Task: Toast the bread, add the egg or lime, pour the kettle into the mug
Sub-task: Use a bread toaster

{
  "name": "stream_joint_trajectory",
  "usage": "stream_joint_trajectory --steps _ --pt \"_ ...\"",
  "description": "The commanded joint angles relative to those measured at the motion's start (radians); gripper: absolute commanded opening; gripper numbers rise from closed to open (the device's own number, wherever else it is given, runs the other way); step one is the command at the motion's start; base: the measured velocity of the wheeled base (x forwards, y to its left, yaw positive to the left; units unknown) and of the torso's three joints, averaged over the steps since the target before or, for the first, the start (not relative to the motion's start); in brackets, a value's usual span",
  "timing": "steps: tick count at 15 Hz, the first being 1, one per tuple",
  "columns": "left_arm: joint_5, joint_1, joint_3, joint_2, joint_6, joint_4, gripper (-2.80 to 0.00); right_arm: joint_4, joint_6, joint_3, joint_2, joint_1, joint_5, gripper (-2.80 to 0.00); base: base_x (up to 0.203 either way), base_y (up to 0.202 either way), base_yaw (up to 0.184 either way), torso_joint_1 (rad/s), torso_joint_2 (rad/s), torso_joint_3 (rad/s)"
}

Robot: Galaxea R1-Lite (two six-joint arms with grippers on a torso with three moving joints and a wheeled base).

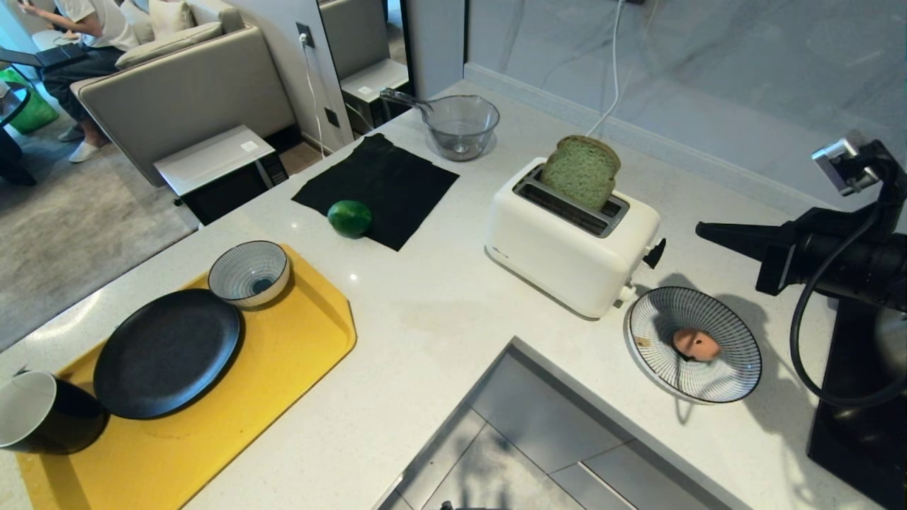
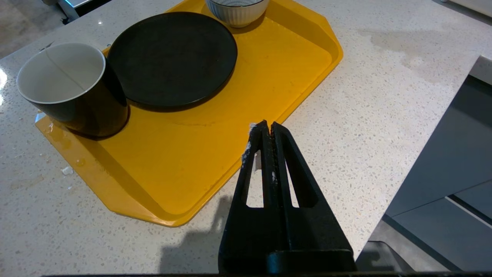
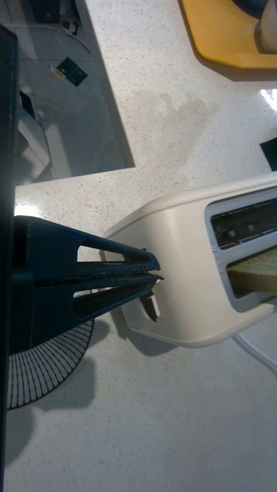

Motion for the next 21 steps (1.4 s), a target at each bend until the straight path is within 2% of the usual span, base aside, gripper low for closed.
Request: stream_joint_trajectory --steps 1,6,21 --pt "0.000 0.000 0.017 -0.002 0.000 -0.001 -2.80 -0.007 0.000 0.021 0.038 0.001 0.005 -2.80 0.000 0.000 0.000 0.000 0.00 0.000" --pt "0.000 0.000 0.017 -0.002 0.000 -0.001 -2.80 -0.061 0.000 0.016 0.103 0.002 0.033 -2.80 0.000 0.000 0.000 0.000 0.00 0.000" --pt "0.000 0.000 0.017 -0.002 0.000 -0.001 -2.80 -0.075 -0.003 -0.046 0.225 0.033 0.040 -2.80 0.000 0.000 0.000 0.000 0.00 0.000"
